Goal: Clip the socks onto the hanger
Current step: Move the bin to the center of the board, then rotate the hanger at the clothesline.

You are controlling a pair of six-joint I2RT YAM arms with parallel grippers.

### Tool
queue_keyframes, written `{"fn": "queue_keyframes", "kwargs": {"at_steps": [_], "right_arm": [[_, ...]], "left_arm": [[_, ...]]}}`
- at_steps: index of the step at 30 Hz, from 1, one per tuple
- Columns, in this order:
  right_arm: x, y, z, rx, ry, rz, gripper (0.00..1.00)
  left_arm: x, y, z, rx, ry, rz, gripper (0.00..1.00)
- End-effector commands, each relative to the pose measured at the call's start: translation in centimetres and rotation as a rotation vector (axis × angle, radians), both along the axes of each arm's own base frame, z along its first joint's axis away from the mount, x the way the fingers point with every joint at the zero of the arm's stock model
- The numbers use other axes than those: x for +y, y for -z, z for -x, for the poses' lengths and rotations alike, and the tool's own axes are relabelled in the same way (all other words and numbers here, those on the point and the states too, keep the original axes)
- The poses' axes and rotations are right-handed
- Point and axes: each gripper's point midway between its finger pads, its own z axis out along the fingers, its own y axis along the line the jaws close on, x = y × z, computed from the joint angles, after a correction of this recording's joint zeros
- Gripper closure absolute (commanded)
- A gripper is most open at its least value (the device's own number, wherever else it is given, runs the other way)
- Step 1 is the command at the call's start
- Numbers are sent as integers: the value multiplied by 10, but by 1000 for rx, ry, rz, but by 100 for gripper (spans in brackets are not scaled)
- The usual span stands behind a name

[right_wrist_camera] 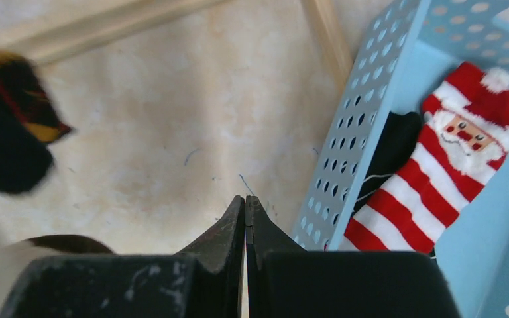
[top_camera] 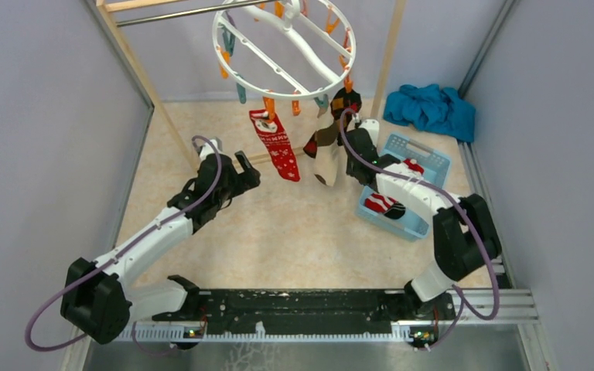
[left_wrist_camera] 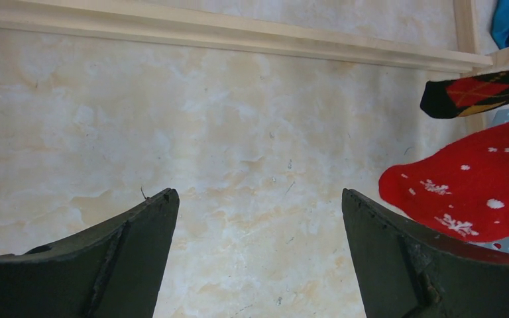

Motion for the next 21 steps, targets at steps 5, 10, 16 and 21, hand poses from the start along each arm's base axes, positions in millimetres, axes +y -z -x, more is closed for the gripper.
{"fn": "queue_keyframes", "kwargs": {"at_steps": [5,10,16,21], "right_arm": [[-54,25,-7,35,166,-145,100],[-75,-10,-4,-63,144,-147,92],[-42,-58,-4,-154,-41,-218,30],[9,-96,10,-222,-189,-186,28]], "left_arm": [[3,-21,-3,-55,-2,-14,2],[-6,-13,-6,-51,26,10,2],[-17,-26,-10,-78,70,35,2],[-7,-45,-8,-141,56,13,2]]}}
